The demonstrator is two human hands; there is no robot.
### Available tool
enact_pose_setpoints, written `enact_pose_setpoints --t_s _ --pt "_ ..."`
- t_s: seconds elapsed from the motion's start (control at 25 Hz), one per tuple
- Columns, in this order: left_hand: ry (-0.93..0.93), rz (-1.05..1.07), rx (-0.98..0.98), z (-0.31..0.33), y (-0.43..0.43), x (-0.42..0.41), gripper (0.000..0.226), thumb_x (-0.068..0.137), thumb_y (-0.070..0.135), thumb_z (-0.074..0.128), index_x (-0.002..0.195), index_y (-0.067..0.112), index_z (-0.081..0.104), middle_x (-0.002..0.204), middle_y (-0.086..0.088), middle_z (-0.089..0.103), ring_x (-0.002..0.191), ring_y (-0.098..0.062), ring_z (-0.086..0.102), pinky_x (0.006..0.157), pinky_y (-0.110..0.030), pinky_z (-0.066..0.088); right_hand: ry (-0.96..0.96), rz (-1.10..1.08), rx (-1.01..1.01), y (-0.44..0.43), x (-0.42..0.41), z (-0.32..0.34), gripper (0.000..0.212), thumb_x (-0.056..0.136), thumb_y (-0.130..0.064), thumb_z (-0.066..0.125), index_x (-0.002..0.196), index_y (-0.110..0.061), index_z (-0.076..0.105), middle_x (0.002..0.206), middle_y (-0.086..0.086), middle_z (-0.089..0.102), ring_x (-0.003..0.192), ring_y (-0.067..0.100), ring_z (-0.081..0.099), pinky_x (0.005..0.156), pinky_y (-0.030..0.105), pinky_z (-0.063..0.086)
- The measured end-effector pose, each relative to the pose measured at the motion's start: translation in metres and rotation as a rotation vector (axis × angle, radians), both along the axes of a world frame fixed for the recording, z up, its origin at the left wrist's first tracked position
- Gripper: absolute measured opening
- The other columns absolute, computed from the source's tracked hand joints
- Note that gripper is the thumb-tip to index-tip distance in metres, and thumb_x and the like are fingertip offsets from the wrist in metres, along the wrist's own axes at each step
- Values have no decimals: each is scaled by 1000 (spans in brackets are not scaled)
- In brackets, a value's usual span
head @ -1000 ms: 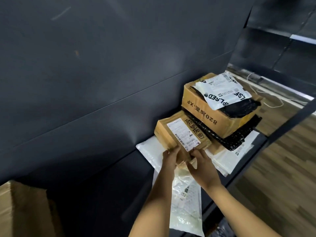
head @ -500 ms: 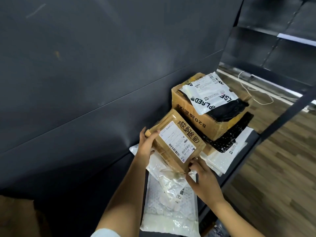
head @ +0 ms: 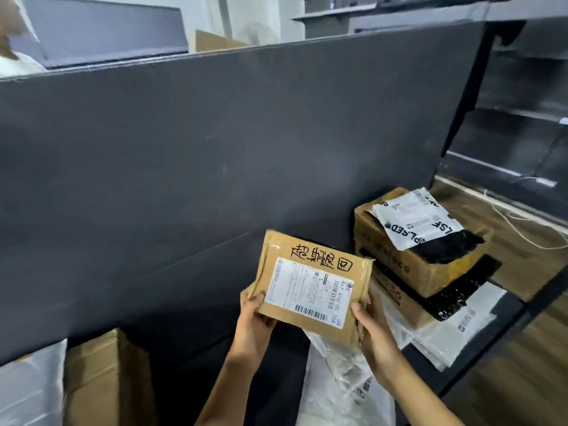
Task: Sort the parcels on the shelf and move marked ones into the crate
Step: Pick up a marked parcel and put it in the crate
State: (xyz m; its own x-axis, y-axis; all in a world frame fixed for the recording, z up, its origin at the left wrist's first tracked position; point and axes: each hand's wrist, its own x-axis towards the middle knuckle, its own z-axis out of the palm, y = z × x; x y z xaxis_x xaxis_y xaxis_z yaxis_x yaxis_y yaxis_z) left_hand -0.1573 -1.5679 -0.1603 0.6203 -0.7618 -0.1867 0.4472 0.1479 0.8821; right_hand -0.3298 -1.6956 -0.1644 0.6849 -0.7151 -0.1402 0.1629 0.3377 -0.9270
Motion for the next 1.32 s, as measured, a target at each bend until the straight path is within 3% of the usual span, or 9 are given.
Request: enact_pose_setpoints --t_s 0.16,0.32,0.44,0.72,0.84,0.96,1.04,1.16,1.32 --pt "-197 -38 110 25 37 19 69 61 56 66 117 20 48 111 3 66 110 -17 58 109 -47 38 0 59 -145 0 11 25 102 51 -60 79 140 -33 38 125 -8 63 114 9 60 75 22 52" --pt "-295 -54 145 46 64 26 77 65 57 63 133 32 38 122 4 65 116 -17 59 105 -42 42 -7 165 -275 11 30 47 89 64 -51 75 141 -29 38 115 -14 67 104 -1 63 71 15 53" --pt "-272 -42 135 55 86 22 76 65 50 67 134 32 39 126 -2 63 118 -22 58 105 -44 42 -15 193 -318 17 31 61 90 54 -60 74 135 -45 40 127 -15 60 117 5 56 84 22 49" --pt "-265 81 69 68 124 -11 68 59 30 65 124 29 45 121 -5 65 119 -29 56 104 -52 41 -45 373 -558 34 8 89 89 50 -70 73 127 -68 28 141 -26 38 128 -10 36 99 22 37" --pt "-322 141 73 77 133 -32 68 57 31 64 121 32 43 122 -4 62 112 -19 60 97 -43 46 -85 416 -504 34 0 90 90 50 -63 76 127 -65 30 134 -32 45 121 -14 44 91 19 43" --pt "-446 195 124 87 150 -56 73 62 42 68 127 41 34 133 2 54 120 -14 56 100 -40 47 -137 540 -325 35 -5 90 98 39 -59 85 126 -55 40 122 -20 63 111 -1 60 79 20 54" --pt "-528 233 143 93 163 -73 73 64 45 69 128 46 32 137 8 49 126 -9 50 102 -37 45 -135 605 -281 37 -6 82 89 46 -47 86 124 -45 46 113 -13 69 104 4 65 74 19 55" --pt "-628 279 156 94 182 -93 76 65 39 71 130 41 31 142 7 43 132 -7 43 108 -33 38 -147 592 -234 44 -6 75 45 82 -5 58 119 -30 50 99 -7 73 93 5 68 75 19 56" --pt "-640 296 207 88 198 -106 79 64 39 72 130 40 30 143 5 42 135 -9 39 112 -36 34 -153 618 -249 56 -16 74 48 70 -8 49 113 -29 50 92 -11 74 89 3 68 72 19 55"
